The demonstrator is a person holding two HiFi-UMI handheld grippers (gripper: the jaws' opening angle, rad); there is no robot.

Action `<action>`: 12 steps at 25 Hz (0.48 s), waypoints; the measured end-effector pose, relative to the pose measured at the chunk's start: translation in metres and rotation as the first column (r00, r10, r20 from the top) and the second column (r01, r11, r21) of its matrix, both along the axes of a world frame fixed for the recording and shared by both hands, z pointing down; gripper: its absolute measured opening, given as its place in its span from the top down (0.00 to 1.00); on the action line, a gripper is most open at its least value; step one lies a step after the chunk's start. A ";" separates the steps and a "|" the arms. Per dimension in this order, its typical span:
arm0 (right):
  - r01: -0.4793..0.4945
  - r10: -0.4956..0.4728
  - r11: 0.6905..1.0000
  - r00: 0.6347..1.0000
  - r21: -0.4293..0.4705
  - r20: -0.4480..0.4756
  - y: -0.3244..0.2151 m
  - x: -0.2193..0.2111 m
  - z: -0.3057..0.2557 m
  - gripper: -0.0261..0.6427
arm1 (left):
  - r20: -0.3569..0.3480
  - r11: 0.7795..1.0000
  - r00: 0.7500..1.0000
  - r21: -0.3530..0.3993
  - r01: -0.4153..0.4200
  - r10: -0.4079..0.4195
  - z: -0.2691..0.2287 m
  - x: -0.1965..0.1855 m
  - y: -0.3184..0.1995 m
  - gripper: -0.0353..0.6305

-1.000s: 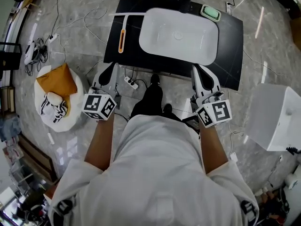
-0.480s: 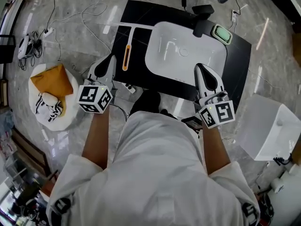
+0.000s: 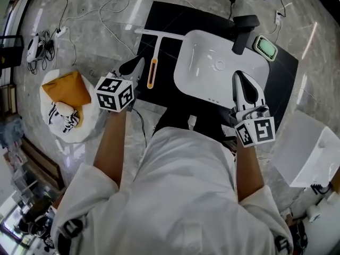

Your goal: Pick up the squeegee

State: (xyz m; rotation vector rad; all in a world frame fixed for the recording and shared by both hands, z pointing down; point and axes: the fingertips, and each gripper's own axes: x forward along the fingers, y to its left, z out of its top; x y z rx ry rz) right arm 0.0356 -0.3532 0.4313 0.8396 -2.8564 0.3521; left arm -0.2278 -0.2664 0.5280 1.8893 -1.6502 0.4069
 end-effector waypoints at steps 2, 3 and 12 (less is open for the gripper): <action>0.012 -0.012 1.000 1.000 -0.022 0.002 -0.006 0.002 0.010 0.94 | 0.003 0.999 1.000 -0.047 -0.019 0.019 0.012 0.000 -0.009 0.92; 0.019 -0.019 0.999 1.000 -0.037 0.003 -0.009 0.003 0.015 0.94 | 0.011 0.997 1.000 -0.069 -0.027 0.028 0.016 0.000 -0.014 0.92; 0.082 -0.082 0.993 0.997 -0.087 0.011 -0.027 0.000 0.035 0.94 | 0.013 0.975 0.998 -0.213 -0.059 0.063 0.051 -0.003 -0.044 0.81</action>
